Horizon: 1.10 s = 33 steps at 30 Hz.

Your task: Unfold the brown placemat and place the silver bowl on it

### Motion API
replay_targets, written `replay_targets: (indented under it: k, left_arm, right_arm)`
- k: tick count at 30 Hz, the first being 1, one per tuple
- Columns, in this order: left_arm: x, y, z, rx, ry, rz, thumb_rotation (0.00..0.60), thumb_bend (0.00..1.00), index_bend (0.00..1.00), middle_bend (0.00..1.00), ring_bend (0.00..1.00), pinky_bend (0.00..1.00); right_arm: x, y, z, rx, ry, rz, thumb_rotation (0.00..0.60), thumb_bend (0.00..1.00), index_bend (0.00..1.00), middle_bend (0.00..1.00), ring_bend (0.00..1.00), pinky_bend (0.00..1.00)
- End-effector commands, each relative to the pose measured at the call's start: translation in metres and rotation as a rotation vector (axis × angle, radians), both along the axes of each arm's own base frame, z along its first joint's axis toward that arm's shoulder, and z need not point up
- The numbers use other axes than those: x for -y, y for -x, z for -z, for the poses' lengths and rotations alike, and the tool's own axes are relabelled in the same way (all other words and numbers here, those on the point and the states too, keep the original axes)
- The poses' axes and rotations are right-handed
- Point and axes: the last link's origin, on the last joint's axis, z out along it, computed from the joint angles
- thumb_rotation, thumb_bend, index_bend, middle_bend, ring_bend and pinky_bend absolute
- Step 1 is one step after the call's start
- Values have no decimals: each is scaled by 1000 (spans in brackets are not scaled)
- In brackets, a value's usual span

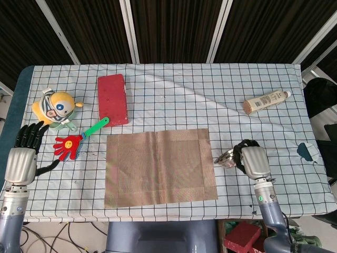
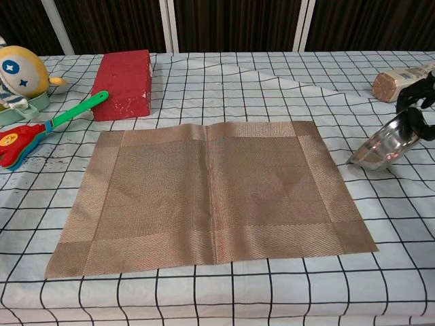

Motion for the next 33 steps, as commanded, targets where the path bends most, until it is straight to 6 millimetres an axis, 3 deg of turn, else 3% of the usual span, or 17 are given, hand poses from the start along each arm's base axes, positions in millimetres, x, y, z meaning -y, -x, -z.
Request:
replay_targets:
  k: [1, 8, 16, 25, 33]
  left_arm:
    - [0, 0, 0, 0, 1, 1, 600, 9, 89, 38, 34, 43]
    - [0, 0, -1, 2, 3, 2, 600, 9, 89, 38, 34, 43]
    - [0, 0, -1, 6, 5, 2, 600, 8, 89, 38, 34, 43]
    - [-2, 0, -2, 21, 1, -1, 600, 9, 89, 39, 34, 43]
    - [-4, -1, -1, 44, 0, -4, 600, 9, 89, 39, 34, 43]
  right_arm:
    - [2, -10, 0, 26, 11, -29, 600, 633, 794, 510, 288, 298]
    - [3, -35, 10, 70, 5, -91, 600, 637, 795, 511, 288, 298]
    - [5, -78, 30, 161, -27, -164, 600, 636, 795, 511, 288, 298]
    - [9, -141, 70, 310, -108, -203, 600, 636, 795, 510, 288, 298]
    - [8, -162, 110, 338, -146, -178, 600, 636, 795, 510, 288, 298]
